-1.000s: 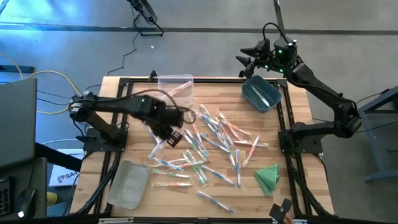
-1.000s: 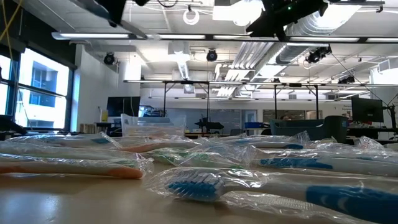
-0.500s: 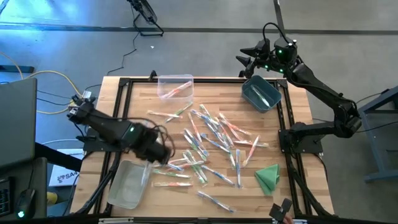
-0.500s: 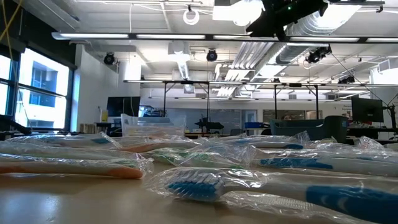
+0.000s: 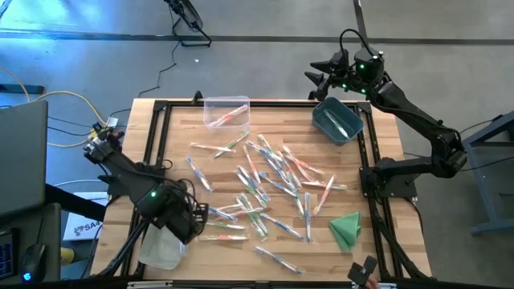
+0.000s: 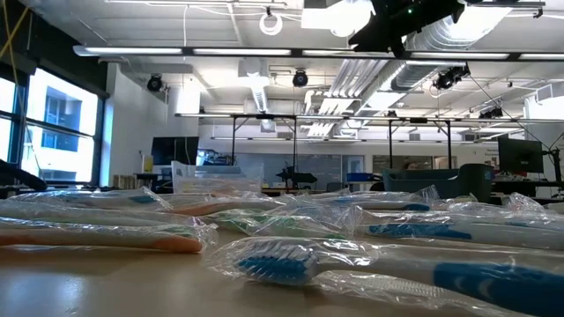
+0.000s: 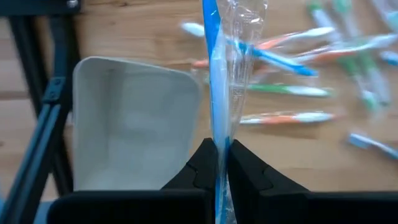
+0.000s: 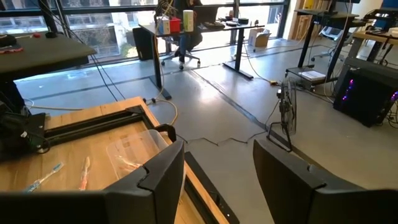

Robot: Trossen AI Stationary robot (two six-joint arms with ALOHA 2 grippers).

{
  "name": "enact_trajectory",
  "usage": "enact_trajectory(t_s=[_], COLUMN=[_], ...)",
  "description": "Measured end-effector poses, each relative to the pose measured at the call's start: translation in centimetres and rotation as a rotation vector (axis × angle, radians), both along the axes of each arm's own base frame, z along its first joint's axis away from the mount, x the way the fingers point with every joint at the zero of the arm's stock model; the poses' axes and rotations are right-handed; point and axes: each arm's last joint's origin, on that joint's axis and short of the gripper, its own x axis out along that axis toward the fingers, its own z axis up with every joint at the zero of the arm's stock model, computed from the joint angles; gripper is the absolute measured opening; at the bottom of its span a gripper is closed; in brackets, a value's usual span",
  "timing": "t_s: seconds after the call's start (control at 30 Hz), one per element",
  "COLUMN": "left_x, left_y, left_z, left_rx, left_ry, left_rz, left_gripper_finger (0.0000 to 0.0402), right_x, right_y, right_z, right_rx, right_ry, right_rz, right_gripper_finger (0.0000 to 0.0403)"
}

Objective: Pick & Place Toothbrushes
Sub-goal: Put the blue toothbrush into the gray bin

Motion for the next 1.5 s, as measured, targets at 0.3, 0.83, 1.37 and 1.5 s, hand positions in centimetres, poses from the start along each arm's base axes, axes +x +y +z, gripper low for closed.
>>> enact_trajectory(t_s=[0.3,0.83,1.37,1.5], left_x=[-0.6,-2.7,-2.9,-2.8], left_y=[-0.4,-3.1,-5.7,-5.7], left_z=[-4.9,-10.7,-14.8,-14.8], left_rx=[0.039,0.031,0.128,0.123], left_ry=[0.152,0.280,0.410,0.405], left_rz=[0.002,-0.061,-0.137,-0.139], left_gripper_finger=[0.0018,0.0014,0.0038,0.0066], right_x=[0.0,0.0,0.0,0.0], right_y=[0.0,0.0,0.0,0.0], right_z=[0.0,0.0,0.0,0.0], right_rx=[0.001,0.001,0.001,0.001], right_ry=[0.001,0.001,0.001,0.001], right_rz=[0.000,0.000,0.000,0.000], right_gripper_finger=[0.0185,0.0185,0.0185,0.0185])
